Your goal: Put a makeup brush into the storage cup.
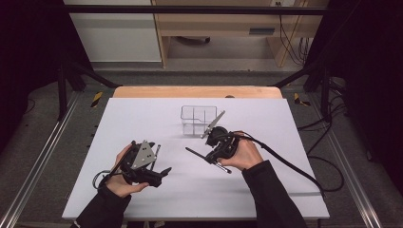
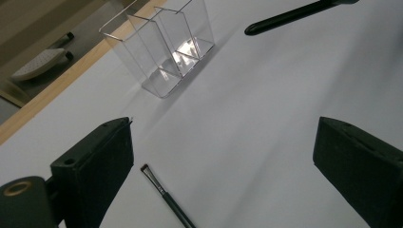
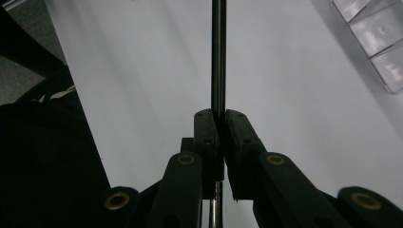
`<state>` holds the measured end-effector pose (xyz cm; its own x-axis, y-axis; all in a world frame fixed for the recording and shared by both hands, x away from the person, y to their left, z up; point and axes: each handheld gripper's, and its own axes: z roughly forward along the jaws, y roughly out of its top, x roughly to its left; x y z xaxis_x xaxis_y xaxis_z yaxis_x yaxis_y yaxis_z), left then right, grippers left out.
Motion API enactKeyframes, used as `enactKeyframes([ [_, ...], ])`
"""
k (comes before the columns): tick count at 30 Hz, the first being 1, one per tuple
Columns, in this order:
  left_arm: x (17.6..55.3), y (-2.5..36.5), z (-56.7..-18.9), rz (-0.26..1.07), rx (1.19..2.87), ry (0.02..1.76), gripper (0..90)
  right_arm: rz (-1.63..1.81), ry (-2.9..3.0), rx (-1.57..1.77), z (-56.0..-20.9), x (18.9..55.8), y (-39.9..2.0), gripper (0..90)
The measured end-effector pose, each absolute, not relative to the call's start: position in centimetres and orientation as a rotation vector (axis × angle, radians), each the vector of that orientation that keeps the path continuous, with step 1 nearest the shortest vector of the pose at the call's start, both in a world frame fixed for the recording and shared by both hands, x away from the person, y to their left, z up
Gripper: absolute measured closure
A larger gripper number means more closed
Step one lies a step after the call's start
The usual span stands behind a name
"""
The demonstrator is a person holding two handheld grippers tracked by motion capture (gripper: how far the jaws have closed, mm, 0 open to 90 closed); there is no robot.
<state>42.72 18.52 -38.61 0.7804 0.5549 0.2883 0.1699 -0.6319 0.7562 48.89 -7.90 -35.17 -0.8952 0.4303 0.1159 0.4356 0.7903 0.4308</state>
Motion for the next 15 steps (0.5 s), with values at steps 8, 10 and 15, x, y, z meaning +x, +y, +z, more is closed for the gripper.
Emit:
enactKeyframes([
  [8,42.3,16.9,-38.5,0.704,2.266,0.438,5.1,-0.715,-2.940,-0.697,-35.3,48.7,-7.6,84.4],
  [10,42.3,16.8,-38.5,0.708,2.271,0.430,5.1,-0.720,-2.936,-0.687,-35.4,48.8,-7.5,84.4],
  [15,42.1,16.0,-38.5,0.728,2.297,0.387,5.3,-0.710,-2.928,-0.674,-35.6,48.7,-7.2,84.5],
])
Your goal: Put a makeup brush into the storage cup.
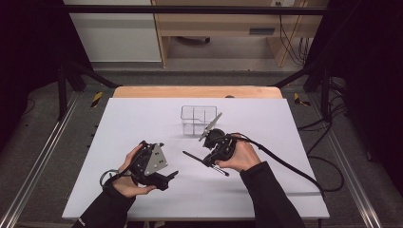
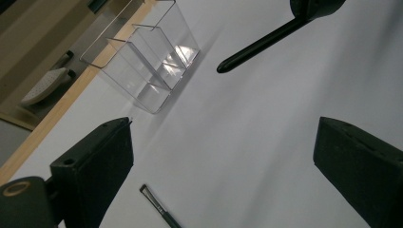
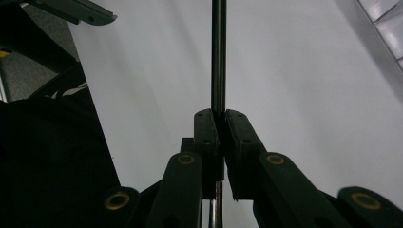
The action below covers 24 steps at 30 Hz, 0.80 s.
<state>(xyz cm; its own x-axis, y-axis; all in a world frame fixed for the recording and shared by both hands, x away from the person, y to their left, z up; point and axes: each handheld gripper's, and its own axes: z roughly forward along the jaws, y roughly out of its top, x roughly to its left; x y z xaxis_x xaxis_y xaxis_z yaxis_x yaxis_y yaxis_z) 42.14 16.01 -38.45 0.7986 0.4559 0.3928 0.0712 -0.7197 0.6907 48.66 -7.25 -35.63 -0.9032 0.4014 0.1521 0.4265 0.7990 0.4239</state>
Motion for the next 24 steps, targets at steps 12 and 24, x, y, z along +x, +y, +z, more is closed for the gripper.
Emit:
enactKeyframes([
  [12,41.7,14.7,-39.0,0.783,2.332,0.286,6.4,-0.679,-2.906,-0.629,-35.7,48.5,-6.4,84.5],
  [24,41.4,13.9,-38.9,0.816,2.344,0.209,9.2,-0.662,-2.887,-0.599,-36.2,48.5,-5.6,84.5],
])
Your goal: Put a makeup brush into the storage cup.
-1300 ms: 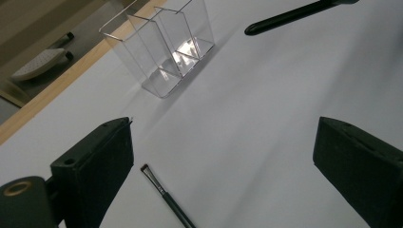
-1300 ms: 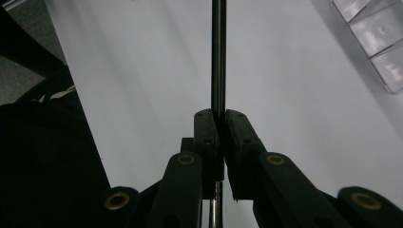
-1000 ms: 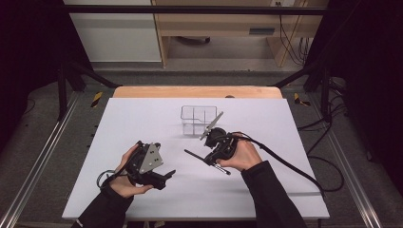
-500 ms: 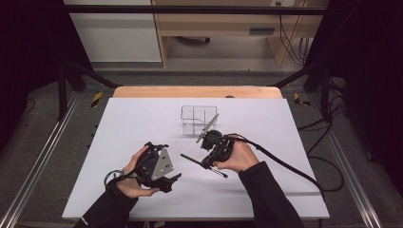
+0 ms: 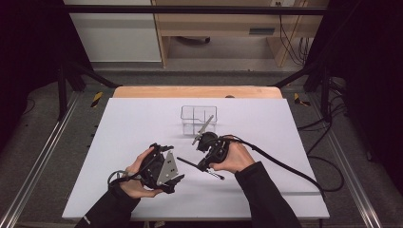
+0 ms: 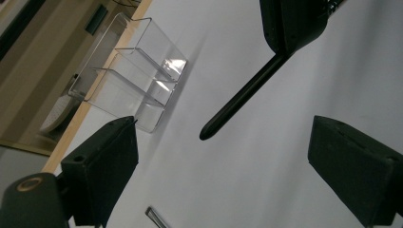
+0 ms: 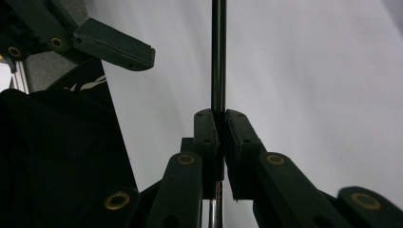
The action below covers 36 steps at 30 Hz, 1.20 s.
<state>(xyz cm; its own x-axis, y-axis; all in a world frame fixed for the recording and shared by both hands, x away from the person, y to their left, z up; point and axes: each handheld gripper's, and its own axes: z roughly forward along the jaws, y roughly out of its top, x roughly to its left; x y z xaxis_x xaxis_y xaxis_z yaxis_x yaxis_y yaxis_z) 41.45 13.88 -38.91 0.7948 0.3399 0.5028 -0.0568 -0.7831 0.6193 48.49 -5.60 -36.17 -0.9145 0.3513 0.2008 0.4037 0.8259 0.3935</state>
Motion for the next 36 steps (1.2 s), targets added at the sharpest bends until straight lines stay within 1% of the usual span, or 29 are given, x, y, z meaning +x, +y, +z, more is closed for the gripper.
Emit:
enactKeyframes([
  [4,41.5,13.5,-38.8,0.813,2.352,0.188,10.0,-0.655,-2.883,-0.594,-36.3,48.5,-5.5,84.5],
  [11,41.5,12.3,-39.0,0.849,2.387,0.100,14.6,-0.652,-2.875,-0.582,-36.2,48.5,-5.6,84.5],
  [20,41.5,11.5,-39.7,0.907,2.453,-0.010,26.2,-0.642,-2.867,-0.570,-36.3,48.4,-5.4,84.5],
  [21,41.5,11.4,-39.8,0.912,2.460,-0.024,26.2,-0.642,-2.867,-0.570,-36.3,48.4,-5.4,84.5],
  [22,41.4,11.4,-39.9,0.918,2.462,-0.034,29.5,-0.641,-2.871,-0.560,-36.4,48.4,-5.4,84.5],
  [23,41.4,11.3,-39.9,0.930,2.471,-0.052,29.5,-0.641,-2.871,-0.560,-36.4,48.4,-5.4,84.5],
  [24,41.4,11.2,-40.0,0.941,2.476,-0.069,32.8,-0.635,-2.869,-0.559,-36.5,48.4,-5.3,84.5],
  [26,41.3,11.0,-40.1,0.955,2.485,-0.093,34.0,-0.631,-2.868,-0.557,-36.5,48.4,-5.3,84.4],
  [28,41.2,10.9,-40.1,0.967,2.490,-0.114,38.6,-0.623,-2.866,-0.555,-36.6,48.4,-5.2,84.5],
  [33,41.0,10.5,-40.4,0.999,2.501,-0.161,44.5,-0.614,-2.863,-0.543,-36.7,48.3,-5.1,84.5],
  [34,41.0,10.5,-40.5,1.004,2.502,-0.170,47.6,-0.612,-2.860,-0.539,-36.8,48.3,-5.1,84.5],
  [36,40.8,10.4,-40.6,1.019,2.505,-0.190,50.6,-0.607,-2.859,-0.540,-36.8,48.3,-5.1,84.4],
])
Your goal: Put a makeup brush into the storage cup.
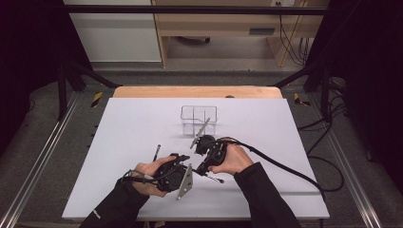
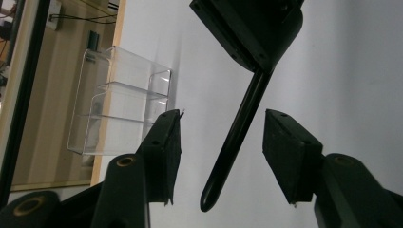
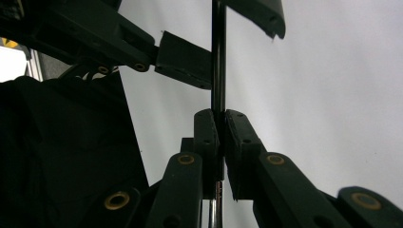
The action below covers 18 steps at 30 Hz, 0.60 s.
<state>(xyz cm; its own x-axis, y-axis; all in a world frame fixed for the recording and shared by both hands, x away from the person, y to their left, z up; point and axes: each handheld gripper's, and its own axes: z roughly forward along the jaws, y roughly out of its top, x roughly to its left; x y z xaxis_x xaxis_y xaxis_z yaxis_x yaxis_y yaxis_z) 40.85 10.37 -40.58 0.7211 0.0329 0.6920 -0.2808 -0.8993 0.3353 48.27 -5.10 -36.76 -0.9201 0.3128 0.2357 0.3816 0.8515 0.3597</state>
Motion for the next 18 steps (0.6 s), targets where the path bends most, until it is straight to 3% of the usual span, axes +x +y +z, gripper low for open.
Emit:
enactKeyframes([
  [10,40.31,9.95,-41.13,1.073,2.515,-0.327,68.9,-0.590,-2.847,-0.529,-36.93,48.23,-4.85,84.4],
  [18,40.33,9.82,-41.32,1.070,2.533,-0.369,76.9,-0.582,-2.843,-0.519,-36.96,48.17,-4.77,84.5],
])
